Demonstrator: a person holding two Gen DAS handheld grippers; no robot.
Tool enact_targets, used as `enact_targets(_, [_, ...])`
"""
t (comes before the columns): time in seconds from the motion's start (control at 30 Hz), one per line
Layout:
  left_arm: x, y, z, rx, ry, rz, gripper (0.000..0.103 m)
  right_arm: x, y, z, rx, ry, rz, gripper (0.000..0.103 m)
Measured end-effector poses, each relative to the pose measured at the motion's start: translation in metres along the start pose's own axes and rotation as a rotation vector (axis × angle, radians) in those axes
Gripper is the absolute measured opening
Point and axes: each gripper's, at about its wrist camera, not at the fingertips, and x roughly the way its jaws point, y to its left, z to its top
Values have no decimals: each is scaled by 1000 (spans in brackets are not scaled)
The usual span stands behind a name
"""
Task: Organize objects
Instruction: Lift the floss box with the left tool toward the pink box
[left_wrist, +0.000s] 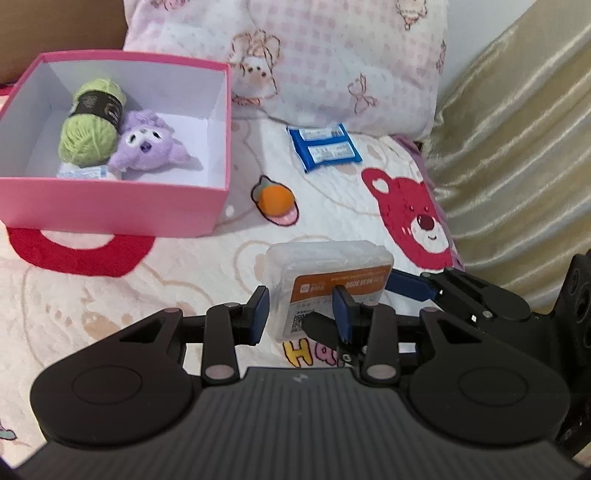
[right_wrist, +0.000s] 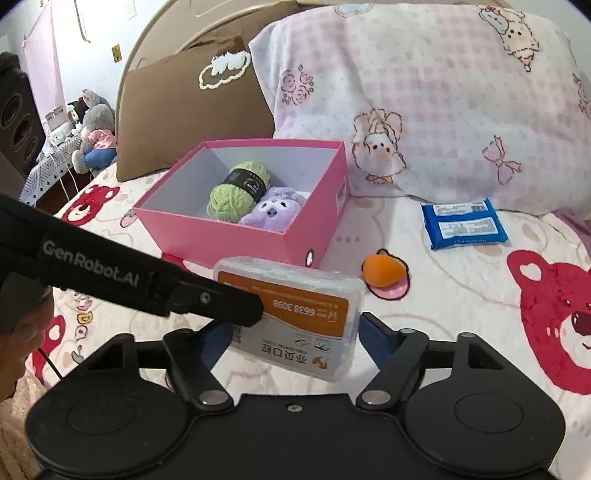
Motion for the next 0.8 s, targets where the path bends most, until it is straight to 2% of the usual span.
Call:
enact_targets(0.37, [-31,6,5,33,-68,3,37,-13,20,12,-55,-49,12,68])
enact_targets(0.8, [-70,32,18,6,-170,2,38,-15,48,44,-161,-116,49,59])
